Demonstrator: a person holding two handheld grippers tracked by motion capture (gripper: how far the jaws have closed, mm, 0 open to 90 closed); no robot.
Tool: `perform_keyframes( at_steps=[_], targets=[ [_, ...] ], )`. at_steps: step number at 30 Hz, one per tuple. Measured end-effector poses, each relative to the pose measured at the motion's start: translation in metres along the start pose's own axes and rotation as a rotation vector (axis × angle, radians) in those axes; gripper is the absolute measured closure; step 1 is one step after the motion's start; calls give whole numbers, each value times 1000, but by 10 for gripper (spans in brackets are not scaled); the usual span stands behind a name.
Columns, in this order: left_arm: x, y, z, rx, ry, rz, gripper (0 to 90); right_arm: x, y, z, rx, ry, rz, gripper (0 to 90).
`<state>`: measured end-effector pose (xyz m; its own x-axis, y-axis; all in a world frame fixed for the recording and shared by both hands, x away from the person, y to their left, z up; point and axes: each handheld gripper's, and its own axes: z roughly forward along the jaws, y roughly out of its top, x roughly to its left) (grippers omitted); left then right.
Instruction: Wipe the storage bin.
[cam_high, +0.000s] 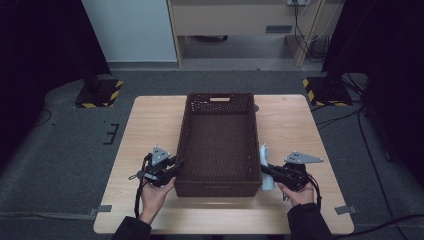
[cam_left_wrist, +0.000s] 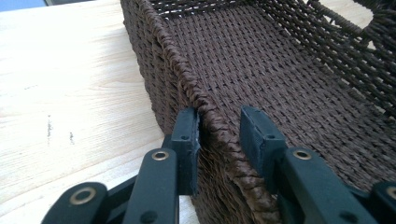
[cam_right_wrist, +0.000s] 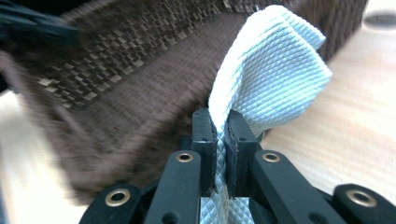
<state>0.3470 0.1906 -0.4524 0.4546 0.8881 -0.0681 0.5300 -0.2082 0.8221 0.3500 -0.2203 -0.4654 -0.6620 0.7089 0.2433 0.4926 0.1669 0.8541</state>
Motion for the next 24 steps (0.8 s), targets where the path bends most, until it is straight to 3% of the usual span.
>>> perform_keyframes(
  at_steps=[4, 10, 14, 17, 21, 24],
  targets=[
    [0, 0, 0, 4, -3, -1, 671, 5, -4, -3, 17, -1, -16, 848],
    [1, 0, 0, 3, -5, -3, 669, 0, -26, 16, 167, -33, 12, 848],
    [0, 0, 0, 0, 0, -9, 676, -2, -34, 25, 222, -41, 19, 848],
    [-1, 0, 0, 0, 6, -12, 687, -1, -30, 20, 194, -43, 14, 848],
    [1, 0, 0, 6, -9, -18, 682, 7, -12, -5, 22, -21, 6, 848],
    [1, 0, 0, 7, -10, -16, 680, 16, -9, -15, -21, -3, -24, 848]
  ],
)
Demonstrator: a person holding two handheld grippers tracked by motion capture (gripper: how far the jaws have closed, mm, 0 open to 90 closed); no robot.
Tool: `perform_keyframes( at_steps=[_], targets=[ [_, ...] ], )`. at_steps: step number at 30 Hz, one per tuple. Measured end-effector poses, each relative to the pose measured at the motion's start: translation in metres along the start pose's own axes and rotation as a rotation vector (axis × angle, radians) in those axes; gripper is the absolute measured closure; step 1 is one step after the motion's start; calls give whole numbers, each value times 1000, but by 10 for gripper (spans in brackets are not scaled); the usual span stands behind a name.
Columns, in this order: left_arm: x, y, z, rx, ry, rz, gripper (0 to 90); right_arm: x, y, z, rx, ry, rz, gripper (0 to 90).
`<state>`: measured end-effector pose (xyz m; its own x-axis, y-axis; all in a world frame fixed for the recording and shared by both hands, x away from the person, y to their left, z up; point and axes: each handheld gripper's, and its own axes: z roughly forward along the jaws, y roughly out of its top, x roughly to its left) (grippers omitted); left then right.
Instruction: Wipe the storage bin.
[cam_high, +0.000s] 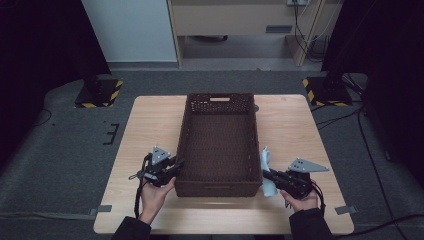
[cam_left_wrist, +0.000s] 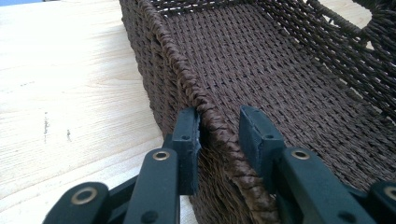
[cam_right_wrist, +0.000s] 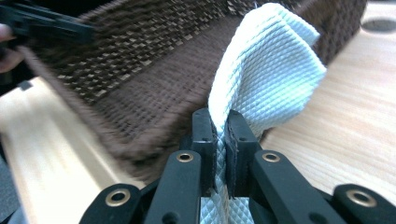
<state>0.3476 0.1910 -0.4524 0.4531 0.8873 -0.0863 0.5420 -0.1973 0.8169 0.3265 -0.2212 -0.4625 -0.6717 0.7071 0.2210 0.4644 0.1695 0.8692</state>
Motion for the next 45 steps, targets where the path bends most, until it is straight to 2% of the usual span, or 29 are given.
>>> perform_keyframes(
  at_steps=[3, 4, 8, 10, 12, 15, 17, 20, 22, 28, 30, 32, 35, 39, 41, 43, 45],
  targets=[
    [0, 0, 0, 1, 2, 1, 680, 2, -5, 2, 31, 1, 7, 848],
    [-1, 0, 0, -2, 3, -2, 680, 0, -14, 8, 95, -13, 28, 848],
    [0, 0, 0, 3, 1, 1, 677, -3, -28, 22, 210, -29, 47, 848],
    [0, 0, 0, 4, 0, 1, 676, -3, -31, 26, 237, -34, 55, 848],
    [0, 0, 0, 3, 1, -2, 674, -3, -28, 23, 222, -30, 38, 848],
    [0, 0, 0, 3, 1, 0, 672, 0, -19, 12, 145, -20, 36, 847],
    [0, 0, 0, 4, 0, 3, 672, 5, -11, 0, 76, -6, 16, 847],
    [0, 1, 0, 6, 0, 5, 672, 12, -7, -12, 35, 2, -12, 847],
    [0, 1, 0, 5, 1, 5, 672, 14, -10, -12, 44, 6, -15, 847],
    [-1, 0, 0, -3, 6, -5, 681, 11, -28, 8, 185, -24, 8, 848],
    [-2, 0, -1, -7, 18, 1, 701, 9, -33, 15, 219, -32, 22, 847],
    [-4, 1, -1, -8, 29, 2, 712, 8, -34, 17, 231, -34, 24, 847],
    [-4, 2, 0, -12, 37, -5, 716, 9, -28, 11, 196, -37, 15, 847],
    [5, 5, 4, -12, 35, -23, 717, 13, -14, -6, 78, -21, 4, 847],
    [8, 6, 5, -17, 39, -28, 717, 18, -9, -10, 41, -2, -22, 847],
    [9, 6, 6, -16, 43, -27, 716, 22, -7, -10, 32, 7, -36, 847],
    [9, 6, 6, -16, 40, -25, 715, 23, -9, -5, 55, 7, -33, 846]
  ],
)
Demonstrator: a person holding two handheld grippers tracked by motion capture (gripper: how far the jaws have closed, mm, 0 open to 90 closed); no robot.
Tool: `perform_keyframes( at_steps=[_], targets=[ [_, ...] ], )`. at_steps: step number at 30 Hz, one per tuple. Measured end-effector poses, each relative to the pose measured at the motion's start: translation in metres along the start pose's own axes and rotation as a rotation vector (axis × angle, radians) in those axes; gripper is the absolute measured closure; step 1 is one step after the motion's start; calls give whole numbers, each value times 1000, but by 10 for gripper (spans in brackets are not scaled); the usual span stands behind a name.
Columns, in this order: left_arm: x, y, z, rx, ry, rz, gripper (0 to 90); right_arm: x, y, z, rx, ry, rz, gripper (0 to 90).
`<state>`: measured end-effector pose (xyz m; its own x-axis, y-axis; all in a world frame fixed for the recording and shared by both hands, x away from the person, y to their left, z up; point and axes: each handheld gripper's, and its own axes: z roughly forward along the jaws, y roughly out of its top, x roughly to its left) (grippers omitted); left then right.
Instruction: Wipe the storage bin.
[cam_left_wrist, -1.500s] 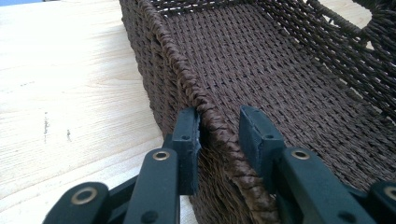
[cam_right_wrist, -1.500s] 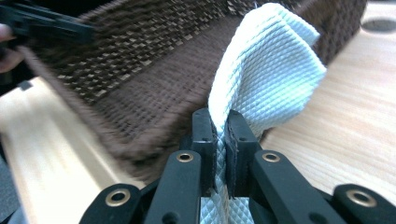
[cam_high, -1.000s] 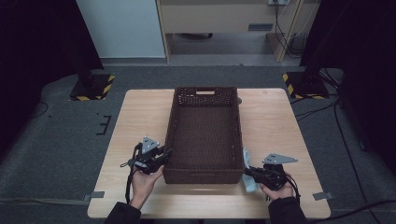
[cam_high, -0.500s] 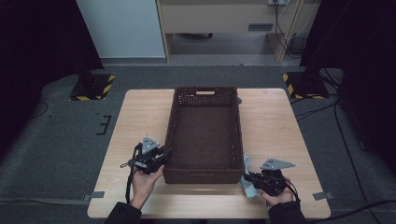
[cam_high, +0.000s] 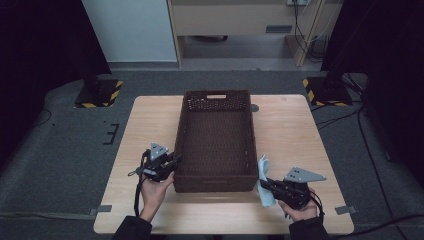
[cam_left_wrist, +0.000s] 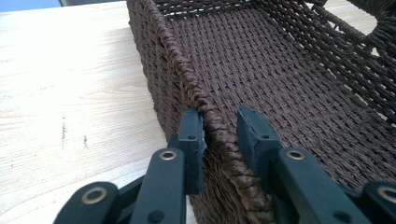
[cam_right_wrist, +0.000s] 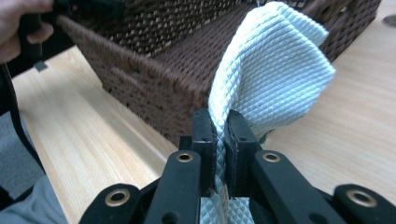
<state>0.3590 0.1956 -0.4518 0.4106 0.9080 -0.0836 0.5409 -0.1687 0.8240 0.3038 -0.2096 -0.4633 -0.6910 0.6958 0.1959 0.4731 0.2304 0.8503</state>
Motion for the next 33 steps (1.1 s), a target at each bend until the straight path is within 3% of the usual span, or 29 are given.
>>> perform_keyframes(
  at_steps=[6, 9, 12, 16, 18, 21, 28, 33],
  targets=[
    [2, 0, 0, 1, -16, -5, 700, -8, -20, 24, 160, -9, 49, 847],
    [2, -1, 0, 2, -19, -8, 692, -7, -22, 29, 190, -12, 44, 846],
    [3, -1, 1, 1, -22, -10, 684, -5, -16, 19, 142, -14, 42, 846],
    [3, -1, 1, 0, -25, -11, 679, -1, -1, -6, -9, -1, 38, 846],
    [3, -1, 1, 0, -25, -10, 678, 3, 2, -12, -41, 9, 18, 846],
    [4, -1, 1, 6, -27, -12, 675, 5, -2, -7, -4, 13, 14, 846],
    [4, 0, 1, 9, -25, -5, 676, -4, -21, 21, 158, -17, 64, 847],
    [4, -1, 1, 9, -24, -2, 676, -8, -21, 29, 190, -23, 70, 846]
  ],
)
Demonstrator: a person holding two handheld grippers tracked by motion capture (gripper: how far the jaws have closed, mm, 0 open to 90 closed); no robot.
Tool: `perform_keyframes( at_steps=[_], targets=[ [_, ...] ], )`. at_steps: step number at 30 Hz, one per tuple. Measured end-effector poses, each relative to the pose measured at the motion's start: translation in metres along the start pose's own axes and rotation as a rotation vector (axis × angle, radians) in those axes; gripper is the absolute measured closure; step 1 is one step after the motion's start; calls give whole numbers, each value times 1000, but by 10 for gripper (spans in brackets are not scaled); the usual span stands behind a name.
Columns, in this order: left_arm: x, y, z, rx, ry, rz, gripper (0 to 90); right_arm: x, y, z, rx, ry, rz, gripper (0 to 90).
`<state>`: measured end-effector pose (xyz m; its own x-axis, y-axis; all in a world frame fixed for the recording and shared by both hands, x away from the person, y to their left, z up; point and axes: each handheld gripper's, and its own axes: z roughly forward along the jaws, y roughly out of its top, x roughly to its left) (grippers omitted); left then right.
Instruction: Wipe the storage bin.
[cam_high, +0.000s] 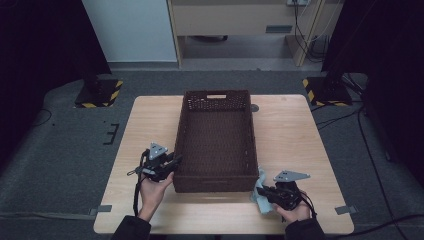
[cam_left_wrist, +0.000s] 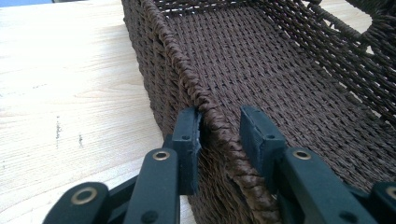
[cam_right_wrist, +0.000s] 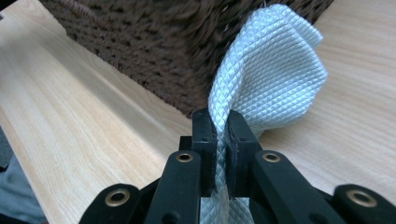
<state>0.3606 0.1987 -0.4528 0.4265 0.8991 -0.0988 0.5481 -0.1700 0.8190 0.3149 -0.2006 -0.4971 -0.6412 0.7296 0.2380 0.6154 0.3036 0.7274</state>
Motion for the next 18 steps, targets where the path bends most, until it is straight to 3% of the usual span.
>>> perform_keyframes(
  at_steps=[5, 6, 7, 9, 11, 18],
  targets=[
    [0, 0, 0, 0, -1, 6, 676, -9, 3, -10, -42, -33, 11, 846],
    [0, 0, 0, 0, -2, 8, 676, -20, 4, -22, -86, -84, 32, 846],
    [0, 0, 0, 0, -2, 8, 677, -25, 4, -27, -92, -109, 39, 846],
    [0, 0, 0, -1, -5, 6, 676, -38, 3, -37, -91, -192, 38, 846],
    [0, 0, 0, 0, -5, 6, 676, -51, 0, -44, -79, -242, 49, 846],
    [0, 0, 0, -1, -8, 4, 675, -70, -7, -53, -60, -320, 72, 844]
  ],
)
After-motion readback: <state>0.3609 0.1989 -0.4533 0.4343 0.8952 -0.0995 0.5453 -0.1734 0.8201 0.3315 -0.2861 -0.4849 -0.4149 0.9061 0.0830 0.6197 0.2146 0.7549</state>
